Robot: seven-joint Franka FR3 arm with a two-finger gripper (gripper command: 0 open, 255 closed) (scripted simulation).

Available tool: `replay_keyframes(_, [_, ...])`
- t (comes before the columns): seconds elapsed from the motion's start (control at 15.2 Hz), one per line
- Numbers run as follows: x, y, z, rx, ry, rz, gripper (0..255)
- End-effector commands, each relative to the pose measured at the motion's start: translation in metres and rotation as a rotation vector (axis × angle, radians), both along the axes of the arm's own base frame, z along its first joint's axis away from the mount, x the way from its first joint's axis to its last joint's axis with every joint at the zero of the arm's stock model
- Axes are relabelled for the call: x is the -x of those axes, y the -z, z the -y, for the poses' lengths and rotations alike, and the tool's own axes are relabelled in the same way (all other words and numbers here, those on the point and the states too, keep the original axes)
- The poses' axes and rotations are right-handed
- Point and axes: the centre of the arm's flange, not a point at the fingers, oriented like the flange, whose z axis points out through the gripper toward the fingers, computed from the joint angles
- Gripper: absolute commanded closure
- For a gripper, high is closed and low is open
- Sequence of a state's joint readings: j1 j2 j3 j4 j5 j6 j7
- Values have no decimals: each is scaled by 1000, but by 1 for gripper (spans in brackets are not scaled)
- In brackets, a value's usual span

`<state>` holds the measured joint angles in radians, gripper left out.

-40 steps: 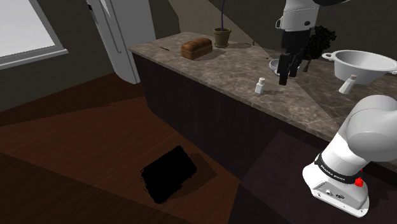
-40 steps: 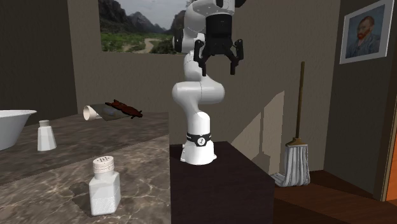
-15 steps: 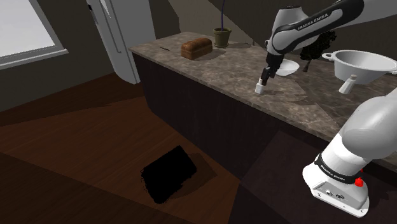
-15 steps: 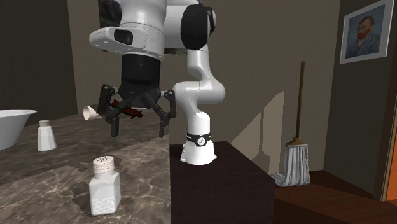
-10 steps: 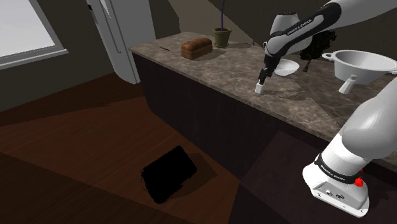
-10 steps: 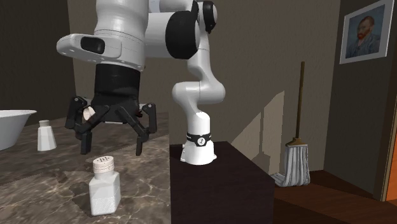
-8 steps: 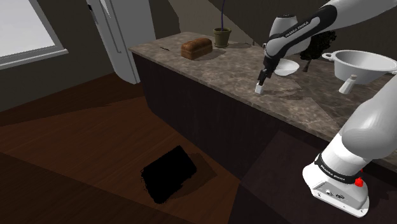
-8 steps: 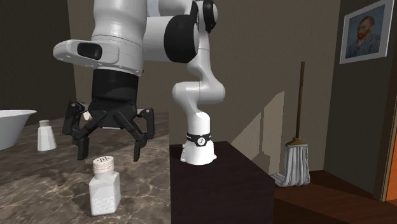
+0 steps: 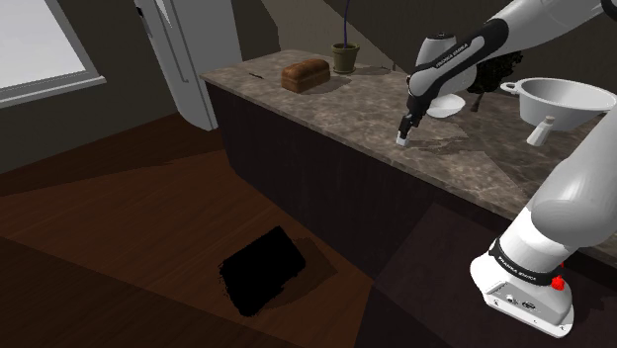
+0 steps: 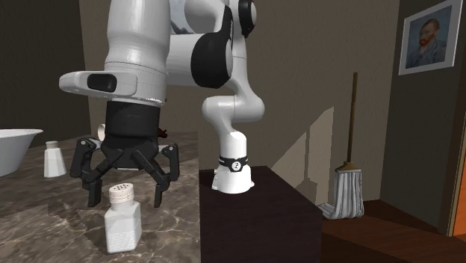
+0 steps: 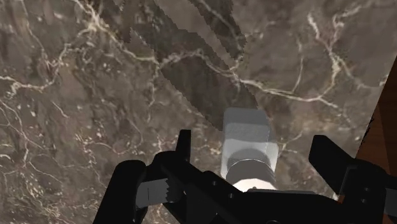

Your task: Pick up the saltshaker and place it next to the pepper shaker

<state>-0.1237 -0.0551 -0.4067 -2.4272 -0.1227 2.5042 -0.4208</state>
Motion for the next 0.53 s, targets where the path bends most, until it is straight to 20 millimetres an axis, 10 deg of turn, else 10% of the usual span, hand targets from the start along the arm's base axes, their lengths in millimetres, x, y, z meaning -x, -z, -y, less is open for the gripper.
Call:
replay_keyframes(0.0, [0,0,0,0,0,0,0])
replay_keyframes(0.2, [0,0,0,0,0,0,0])
replay_keyframes(0.26, [0,0,0,0,0,0,255])
replay_keyframes(0.46, [0,0,0,0,0,0,255])
